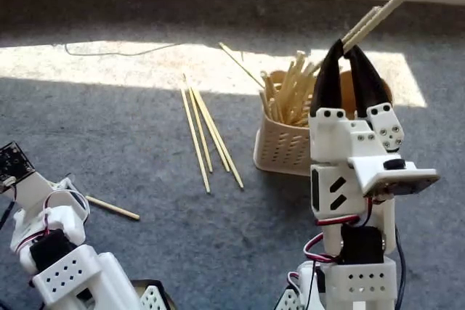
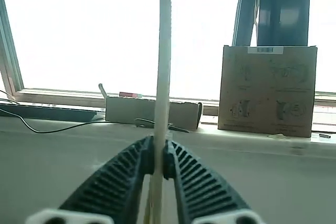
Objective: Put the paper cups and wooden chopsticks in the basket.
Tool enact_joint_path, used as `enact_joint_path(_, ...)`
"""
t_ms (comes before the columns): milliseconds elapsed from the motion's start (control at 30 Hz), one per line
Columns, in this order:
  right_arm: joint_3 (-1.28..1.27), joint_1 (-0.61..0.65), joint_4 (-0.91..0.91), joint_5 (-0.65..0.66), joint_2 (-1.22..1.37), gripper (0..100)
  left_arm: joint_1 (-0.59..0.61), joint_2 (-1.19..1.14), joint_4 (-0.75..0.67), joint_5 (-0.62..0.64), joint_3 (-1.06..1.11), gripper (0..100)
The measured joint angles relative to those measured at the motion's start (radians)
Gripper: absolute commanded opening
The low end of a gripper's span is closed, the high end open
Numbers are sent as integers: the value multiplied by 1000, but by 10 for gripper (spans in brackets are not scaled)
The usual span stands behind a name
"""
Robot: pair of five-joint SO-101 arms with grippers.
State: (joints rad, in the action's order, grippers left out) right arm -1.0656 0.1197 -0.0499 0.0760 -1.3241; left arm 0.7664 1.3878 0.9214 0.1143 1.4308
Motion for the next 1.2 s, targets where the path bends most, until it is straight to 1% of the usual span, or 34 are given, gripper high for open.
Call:
enact_joint_path(233,147,-3,259,0,2,5,0,0,0,0,0,210)
enact_joint_path(333,169,3,336,0,2,5,0,0,0,0,0,210)
enact_joint_path(467,166,64,390,0,0,5,0,0,0,0,0,210)
enact_joint_path(633,81,98,404,0,3,13,0,0,0,0,0,210)
enact_joint_path(833,8,101,404,0,2,146,0,0,0,0,0,210)
enact_joint_path(1067,5,103,416,0,2,106,0,0,0,0,0,210)
enact_joint_path(1200,5,123,509,0,-46,36,0,0,0,0,0,210)
